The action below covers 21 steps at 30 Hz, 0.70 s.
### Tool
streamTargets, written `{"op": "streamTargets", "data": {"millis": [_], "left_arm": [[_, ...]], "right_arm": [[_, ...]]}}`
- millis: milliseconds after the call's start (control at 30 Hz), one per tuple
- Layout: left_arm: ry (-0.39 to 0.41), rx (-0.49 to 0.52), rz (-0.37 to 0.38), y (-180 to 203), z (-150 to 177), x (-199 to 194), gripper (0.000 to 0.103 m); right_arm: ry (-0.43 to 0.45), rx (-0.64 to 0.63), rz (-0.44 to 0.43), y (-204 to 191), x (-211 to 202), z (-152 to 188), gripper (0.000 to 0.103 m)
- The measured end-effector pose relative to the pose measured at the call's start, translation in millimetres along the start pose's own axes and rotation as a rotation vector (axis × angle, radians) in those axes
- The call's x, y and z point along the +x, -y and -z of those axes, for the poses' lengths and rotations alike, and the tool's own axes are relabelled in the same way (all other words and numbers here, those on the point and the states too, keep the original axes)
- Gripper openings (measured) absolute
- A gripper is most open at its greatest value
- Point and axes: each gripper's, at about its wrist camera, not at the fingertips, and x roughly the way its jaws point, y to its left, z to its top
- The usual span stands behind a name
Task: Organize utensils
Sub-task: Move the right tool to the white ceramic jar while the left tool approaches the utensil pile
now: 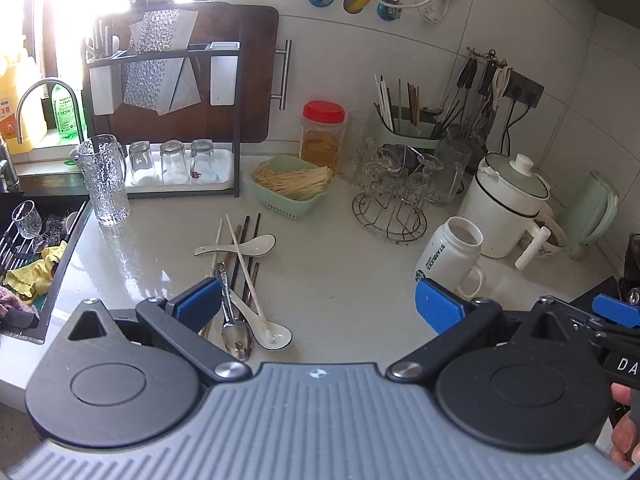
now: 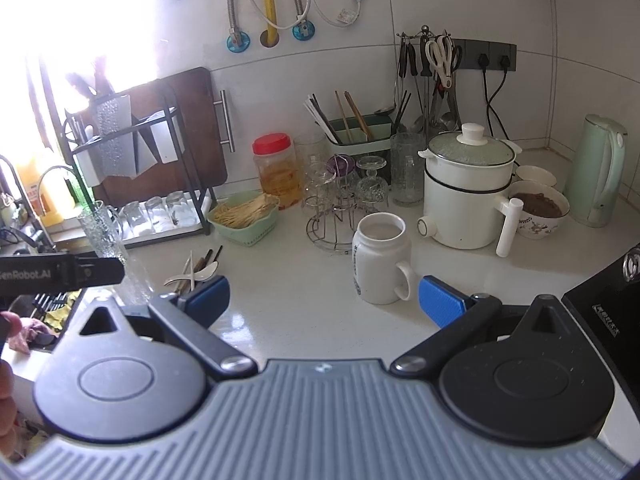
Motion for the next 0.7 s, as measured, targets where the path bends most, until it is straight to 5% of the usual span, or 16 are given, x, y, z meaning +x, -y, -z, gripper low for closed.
{"op": "streamTargets", "data": {"millis": [367,700], "left_arm": [[-0.035,0.068,0.03,-37,-3,26,0.103],[-0.066,0.068,0.001,-49,-16,65,0.103]], "right_arm": [[0.007,0.046,0.041,-26,25,3,0.102],[-0.031,0.055,0.08,-3,80,2,0.103]]}}
